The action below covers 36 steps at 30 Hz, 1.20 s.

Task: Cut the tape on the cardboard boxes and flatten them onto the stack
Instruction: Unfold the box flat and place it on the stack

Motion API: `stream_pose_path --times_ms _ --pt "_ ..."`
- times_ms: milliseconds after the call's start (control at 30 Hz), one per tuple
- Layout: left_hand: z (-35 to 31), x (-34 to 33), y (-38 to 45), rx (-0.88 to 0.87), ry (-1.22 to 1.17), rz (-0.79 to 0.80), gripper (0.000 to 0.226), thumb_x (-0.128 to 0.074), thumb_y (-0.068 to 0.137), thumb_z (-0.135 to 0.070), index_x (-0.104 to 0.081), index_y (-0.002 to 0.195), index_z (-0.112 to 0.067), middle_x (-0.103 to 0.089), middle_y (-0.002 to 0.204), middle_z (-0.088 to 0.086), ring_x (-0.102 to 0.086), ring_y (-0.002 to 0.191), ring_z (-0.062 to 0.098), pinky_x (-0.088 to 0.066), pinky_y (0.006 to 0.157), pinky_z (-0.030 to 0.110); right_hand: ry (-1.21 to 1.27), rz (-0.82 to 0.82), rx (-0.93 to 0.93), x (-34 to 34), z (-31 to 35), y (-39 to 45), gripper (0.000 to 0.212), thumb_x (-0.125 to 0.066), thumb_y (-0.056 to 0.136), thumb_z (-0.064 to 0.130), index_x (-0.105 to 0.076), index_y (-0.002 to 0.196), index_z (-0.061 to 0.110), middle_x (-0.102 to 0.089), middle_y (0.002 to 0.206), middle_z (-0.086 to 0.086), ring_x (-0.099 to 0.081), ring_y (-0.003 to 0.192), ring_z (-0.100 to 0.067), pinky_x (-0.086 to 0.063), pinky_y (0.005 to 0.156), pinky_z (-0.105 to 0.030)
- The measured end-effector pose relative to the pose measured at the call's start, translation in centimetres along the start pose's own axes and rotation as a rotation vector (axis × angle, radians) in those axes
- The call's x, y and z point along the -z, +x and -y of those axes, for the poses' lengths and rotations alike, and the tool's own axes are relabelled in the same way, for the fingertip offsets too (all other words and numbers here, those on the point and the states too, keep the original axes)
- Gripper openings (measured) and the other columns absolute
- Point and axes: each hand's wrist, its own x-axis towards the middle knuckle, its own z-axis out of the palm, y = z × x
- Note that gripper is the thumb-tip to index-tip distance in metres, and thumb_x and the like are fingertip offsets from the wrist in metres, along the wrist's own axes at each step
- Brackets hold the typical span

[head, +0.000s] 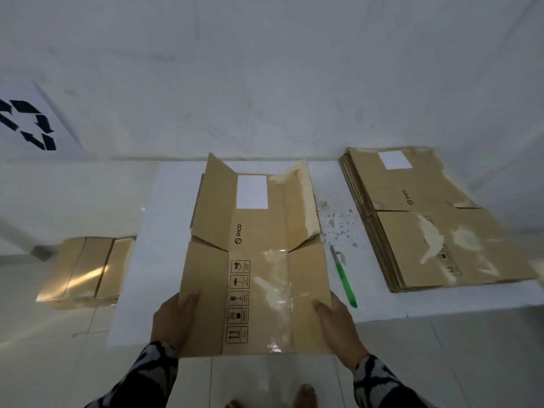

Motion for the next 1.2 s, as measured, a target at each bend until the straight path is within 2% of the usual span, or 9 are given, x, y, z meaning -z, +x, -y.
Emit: stream_pose_path --times_ms 133,200,400,533,633,767,900,1067,1200 --pt "-3.8 -1.0 -1.3 -0.055 -0.063 -0.042 0.048 -0.051 0.09 -0.062 -0.063 0.09 -0.016 -0.068 0.088 0.007 -0.063 0.082 0.028 -0.047 0.085 0.041 0.034 -0.02 0.062 4.8 1.7 0.9 0.017 -0.051 0.101 0.024 -0.058 0.112 0.034 -0.065 0.098 0.014 -0.062 0.088 -0.006 -0.047 0.072 -0.024" --pt "-6.6 -2.4 -2.4 -0.082 -0.087 -0.058 0.049 -0.053 0.092 -0.061 -0.064 0.095 -0.013 -0.068 0.092 0.008 -0.063 0.085 0.029 -0.047 0.084 0.041 0.044 -0.032 0.11 8.1 2.3 1.3 0.016 -0.051 0.101 0.025 -0.057 0.107 0.038 -0.065 0.097 0.018 -0.061 0.088 -0.003 -0.046 0.072 -0.024" --pt "-16.0 -11.2 -6.0 -0.209 -0.171 -0.104 0.035 -0.049 0.098 -0.049 -0.062 0.104 -0.017 -0.065 0.097 0.005 -0.062 0.085 0.025 -0.047 0.077 0.039 0.115 -0.086 0.189 22.4 2.2 4.6 0.016 -0.056 0.098 0.021 -0.064 0.101 0.035 -0.072 0.099 0.009 -0.067 0.091 -0.013 -0.055 0.083 -0.035" --pt "-22.3 -20.3 -9.0 -0.266 -0.237 -0.181 0.02 -0.05 0.1 -0.035 -0.06 0.106 -0.019 -0.065 0.098 0.002 -0.06 0.084 0.021 -0.046 0.075 0.037 0.096 -0.093 0.246 33.7 0.3 8.4 0.017 -0.056 0.097 0.018 -0.064 0.1 0.033 -0.069 0.092 0.013 -0.065 0.084 -0.009 -0.051 0.068 -0.026" --pt "-26.3 -26.8 -10.9 -0.27 -0.195 -0.186 0.018 -0.049 0.101 -0.033 -0.058 0.108 -0.019 -0.062 0.102 0.004 -0.058 0.09 0.027 -0.044 0.08 0.037 0.056 -0.101 0.214 40.8 -1.8 10.9 0.018 -0.056 0.097 0.021 -0.06 0.093 0.039 -0.067 0.094 0.012 -0.063 0.086 -0.011 -0.05 0.071 -0.029" --pt "-30.3 -33.1 -12.1 -0.269 -0.225 -0.159 0.025 -0.051 0.099 -0.038 -0.062 0.109 -0.018 -0.065 0.104 0.005 -0.06 0.095 0.029 -0.045 0.081 0.036 0.028 -0.076 0.188 47.6 -3.5 14.4 0.017 -0.054 0.098 0.02 -0.061 0.099 0.035 -0.064 0.095 0.014 -0.062 0.088 -0.012 -0.05 0.074 -0.03" --pt "-33.1 -37.6 -11.8 -0.273 -0.213 -0.142 0.03 -0.05 0.101 -0.034 -0.062 0.121 -0.014 -0.064 0.108 0.003 -0.059 0.101 0.027 -0.039 0.081 0.03 -0.051 -0.094 0.158 51.6 -5.3 18.7 0.025 -0.054 0.097 0.028 -0.061 0.121 0.026 -0.066 0.109 0.001 -0.062 0.098 -0.024 -0.051 0.089 -0.041" --pt "-33.9 -42.1 -9.0 -0.013 0.037 0.09 0.051 -0.048 0.102 -0.036 -0.04 0.143 -0.006 -0.051 0.14 0.016 -0.05 0.126 0.034 -0.039 0.098 0.037 -0.185 -0.127 0.045 54.1 -8.5 23.4 0.04 -0.056 0.095 0.036 -0.055 0.13 0.016 -0.062 0.124 -0.008 -0.058 0.107 -0.029 -0.048 0.09 -0.04" --pt "-32.7 -43.8 -8.3 0.03 0.169 0.135 0.049 -0.051 0.099 -0.026 -0.039 0.141 -0.005 -0.05 0.141 0.016 -0.05 0.125 0.035 -0.04 0.101 0.038 -0.19 -0.077 -0.057 54.1 -10.7 25.0 0.048 -0.054 0.097 0.034 -0.047 0.139 0.012 -0.055 0.135 -0.011 -0.053 0.118 -0.033 -0.044 0.098 -0.041"
